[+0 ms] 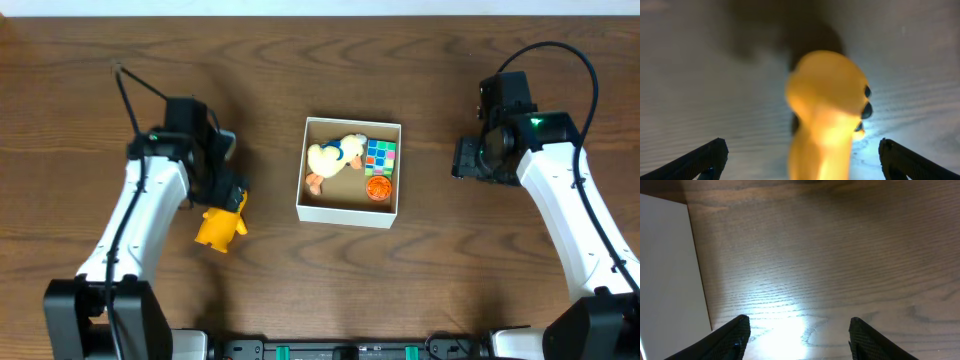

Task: Pack container
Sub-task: 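Move left gripper to the yellow dog toy and grasp it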

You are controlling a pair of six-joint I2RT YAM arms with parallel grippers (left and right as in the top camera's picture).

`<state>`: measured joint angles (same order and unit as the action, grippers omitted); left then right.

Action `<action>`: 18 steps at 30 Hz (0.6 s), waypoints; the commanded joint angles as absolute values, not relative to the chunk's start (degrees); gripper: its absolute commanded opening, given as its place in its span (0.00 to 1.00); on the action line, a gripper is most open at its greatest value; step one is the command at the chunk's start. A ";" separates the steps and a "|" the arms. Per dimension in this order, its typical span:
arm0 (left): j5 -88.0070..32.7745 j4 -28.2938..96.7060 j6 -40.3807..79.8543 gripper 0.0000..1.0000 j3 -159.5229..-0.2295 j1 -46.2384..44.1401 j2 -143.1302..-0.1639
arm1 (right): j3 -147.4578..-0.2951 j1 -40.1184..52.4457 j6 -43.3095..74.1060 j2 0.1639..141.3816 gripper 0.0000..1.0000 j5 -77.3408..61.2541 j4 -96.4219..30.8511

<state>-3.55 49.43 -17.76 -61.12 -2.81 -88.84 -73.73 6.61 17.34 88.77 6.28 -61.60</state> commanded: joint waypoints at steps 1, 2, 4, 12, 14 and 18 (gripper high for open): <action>-5.85 48.47 -16.10 0.98 -58.65 -4.25 -88.79 | -74.24 6.70 17.08 88.62 0.67 7.09 -61.47; -5.85 48.47 -15.68 0.98 -58.22 -4.60 -88.86 | -74.24 6.70 17.08 88.62 0.67 7.09 -61.47; -5.85 48.49 -13.80 0.98 -57.28 -5.23 -88.97 | -74.24 6.70 17.06 88.62 0.67 7.09 -61.47; -6.24 44.29 -10.33 0.98 -51.29 -5.21 -90.48 | -74.24 6.70 17.06 88.62 0.67 7.11 -61.52; -6.24 43.53 -10.17 0.98 -50.33 -5.23 -90.76 | -74.24 6.70 17.08 88.62 0.67 7.11 -61.52; -6.22 42.44 -10.20 0.98 -50.22 -5.21 -90.83 | -74.24 6.70 17.06 88.62 0.67 7.11 -61.52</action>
